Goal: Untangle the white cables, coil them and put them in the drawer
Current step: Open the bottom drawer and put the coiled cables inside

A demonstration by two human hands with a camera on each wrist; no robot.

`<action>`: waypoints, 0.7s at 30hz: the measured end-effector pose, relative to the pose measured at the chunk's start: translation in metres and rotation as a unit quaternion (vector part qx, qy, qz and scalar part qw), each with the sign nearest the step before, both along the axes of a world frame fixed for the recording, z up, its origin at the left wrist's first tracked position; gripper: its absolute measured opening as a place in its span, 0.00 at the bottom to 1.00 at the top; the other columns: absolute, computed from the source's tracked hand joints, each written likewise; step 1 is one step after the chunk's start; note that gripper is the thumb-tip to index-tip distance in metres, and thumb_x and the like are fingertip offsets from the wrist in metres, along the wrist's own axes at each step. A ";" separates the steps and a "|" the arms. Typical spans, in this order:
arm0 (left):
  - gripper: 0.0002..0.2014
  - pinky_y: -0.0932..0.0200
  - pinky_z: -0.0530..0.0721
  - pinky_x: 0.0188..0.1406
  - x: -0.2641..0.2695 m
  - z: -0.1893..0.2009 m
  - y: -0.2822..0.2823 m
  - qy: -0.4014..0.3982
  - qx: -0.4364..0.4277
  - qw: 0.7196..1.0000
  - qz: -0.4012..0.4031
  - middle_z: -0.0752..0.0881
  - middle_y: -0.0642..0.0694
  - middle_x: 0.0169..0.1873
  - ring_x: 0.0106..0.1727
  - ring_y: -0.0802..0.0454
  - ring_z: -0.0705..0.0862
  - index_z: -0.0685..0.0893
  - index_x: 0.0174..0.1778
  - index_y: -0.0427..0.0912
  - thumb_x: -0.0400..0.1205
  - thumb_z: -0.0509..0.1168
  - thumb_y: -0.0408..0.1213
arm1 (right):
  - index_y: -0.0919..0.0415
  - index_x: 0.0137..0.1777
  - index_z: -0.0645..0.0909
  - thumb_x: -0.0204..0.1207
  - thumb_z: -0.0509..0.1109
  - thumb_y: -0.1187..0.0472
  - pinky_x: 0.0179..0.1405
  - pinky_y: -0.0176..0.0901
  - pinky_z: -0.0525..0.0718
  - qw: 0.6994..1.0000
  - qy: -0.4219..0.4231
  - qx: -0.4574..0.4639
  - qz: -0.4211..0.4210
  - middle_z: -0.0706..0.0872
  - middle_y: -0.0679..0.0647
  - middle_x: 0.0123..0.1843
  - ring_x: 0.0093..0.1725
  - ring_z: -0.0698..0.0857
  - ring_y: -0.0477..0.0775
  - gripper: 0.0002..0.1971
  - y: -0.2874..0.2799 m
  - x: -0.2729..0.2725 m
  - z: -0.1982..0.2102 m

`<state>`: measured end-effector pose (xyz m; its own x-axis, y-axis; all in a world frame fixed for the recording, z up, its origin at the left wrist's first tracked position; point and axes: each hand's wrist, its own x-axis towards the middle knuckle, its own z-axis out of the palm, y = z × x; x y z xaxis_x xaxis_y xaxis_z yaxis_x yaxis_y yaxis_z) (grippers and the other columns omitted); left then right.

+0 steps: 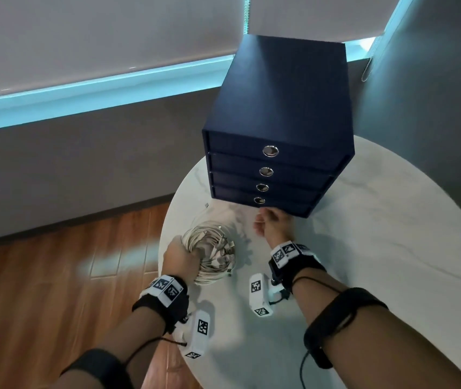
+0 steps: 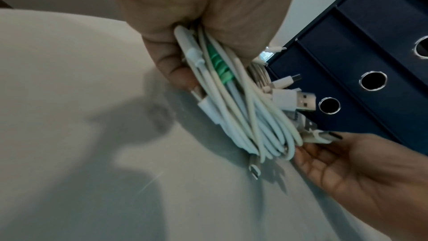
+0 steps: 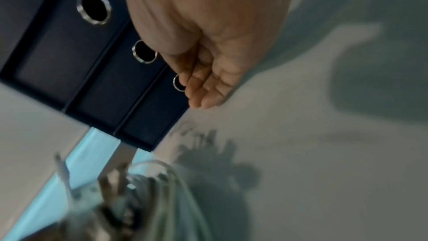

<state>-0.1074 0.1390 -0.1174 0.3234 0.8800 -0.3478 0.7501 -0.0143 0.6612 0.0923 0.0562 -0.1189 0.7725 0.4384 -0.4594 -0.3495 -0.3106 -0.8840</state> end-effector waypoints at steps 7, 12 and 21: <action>0.09 0.57 0.76 0.43 0.000 0.002 -0.002 -0.012 -0.006 1.000 0.013 0.87 0.47 0.44 0.45 0.44 0.84 0.82 0.51 0.42 0.77 0.71 0.36 | 0.59 0.41 0.78 0.82 0.68 0.62 0.25 0.35 0.79 0.936 0.279 0.161 -0.142 0.83 0.53 0.35 0.30 0.79 0.50 0.07 0.027 0.001 0.004; 0.10 0.55 0.78 0.45 -0.003 -0.001 -0.003 -0.020 -0.007 1.000 0.020 0.88 0.46 0.45 0.47 0.44 0.85 0.81 0.51 0.43 0.77 0.72 0.38 | 0.60 0.54 0.80 0.82 0.69 0.60 0.29 0.39 0.82 0.894 0.354 0.211 -0.176 0.88 0.56 0.42 0.33 0.83 0.52 0.05 0.027 0.000 0.001; 0.07 0.55 0.79 0.44 -0.011 0.010 0.003 -0.035 -0.006 0.998 0.045 0.87 0.45 0.43 0.46 0.42 0.85 0.82 0.49 0.41 0.77 0.71 0.33 | 0.58 0.52 0.81 0.80 0.71 0.57 0.33 0.41 0.83 0.905 0.333 0.194 -0.181 0.87 0.57 0.44 0.36 0.84 0.55 0.06 0.026 -0.013 0.005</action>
